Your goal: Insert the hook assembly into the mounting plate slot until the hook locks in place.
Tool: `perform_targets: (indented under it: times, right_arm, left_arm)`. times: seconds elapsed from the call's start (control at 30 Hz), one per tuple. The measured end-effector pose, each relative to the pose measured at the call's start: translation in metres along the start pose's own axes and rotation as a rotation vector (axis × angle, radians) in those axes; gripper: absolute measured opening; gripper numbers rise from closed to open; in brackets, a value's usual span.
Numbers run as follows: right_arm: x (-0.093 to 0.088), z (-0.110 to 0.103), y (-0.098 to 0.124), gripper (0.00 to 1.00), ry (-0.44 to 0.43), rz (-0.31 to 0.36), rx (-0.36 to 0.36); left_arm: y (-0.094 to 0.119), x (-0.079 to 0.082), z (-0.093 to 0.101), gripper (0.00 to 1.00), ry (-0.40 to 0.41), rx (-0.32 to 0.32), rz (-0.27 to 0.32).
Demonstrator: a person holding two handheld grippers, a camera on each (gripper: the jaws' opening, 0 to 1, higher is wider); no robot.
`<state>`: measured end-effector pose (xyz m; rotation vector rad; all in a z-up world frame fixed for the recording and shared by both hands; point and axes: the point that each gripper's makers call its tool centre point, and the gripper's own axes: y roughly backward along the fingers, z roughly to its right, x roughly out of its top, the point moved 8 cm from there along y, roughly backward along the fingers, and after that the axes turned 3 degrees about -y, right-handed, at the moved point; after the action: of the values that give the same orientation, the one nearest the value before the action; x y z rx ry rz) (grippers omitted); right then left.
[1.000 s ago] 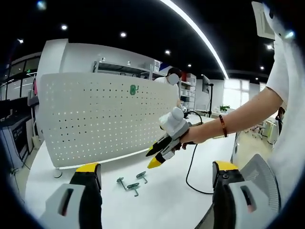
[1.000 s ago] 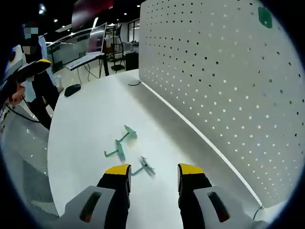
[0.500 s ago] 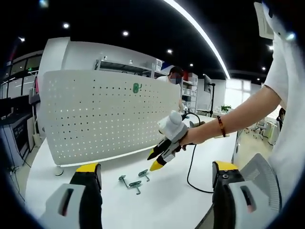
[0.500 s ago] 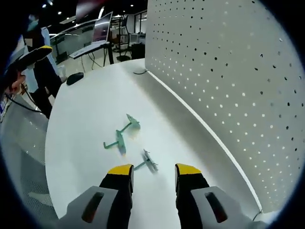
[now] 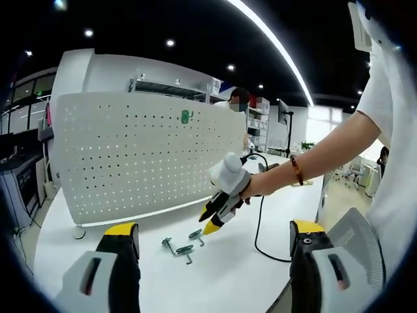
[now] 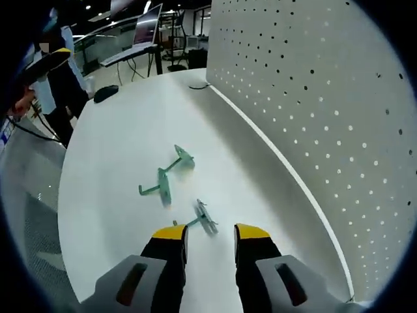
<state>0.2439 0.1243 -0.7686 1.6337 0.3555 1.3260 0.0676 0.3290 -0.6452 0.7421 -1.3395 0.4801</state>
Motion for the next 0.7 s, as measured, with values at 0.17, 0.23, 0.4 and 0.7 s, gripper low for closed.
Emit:
perform_targets:
  times: [0.17,0.23,0.4,0.7]
  right_arm:
    - [0.000,0.000,-0.003,0.25,0.015,-0.017,0.004]
    - [0.000,0.001,-0.003,0.24,0.011,-0.017,0.007]
    - [0.000,0.002,-0.008,0.21,0.020,-0.031,0.012]
    - [0.000,0.003,-0.016,0.15,0.047,-0.060,0.029]
  left_arm:
    - [0.002,-0.004,-0.001,0.98,0.012,0.009,-0.002]
    - [0.003,-0.005,-0.001,0.98,0.015,0.011,-0.003]
    - [0.003,-0.006,-0.003,0.97,0.027,0.016,0.000]
    - [0.003,-0.009,-0.006,0.97,0.038,0.023,-0.009]
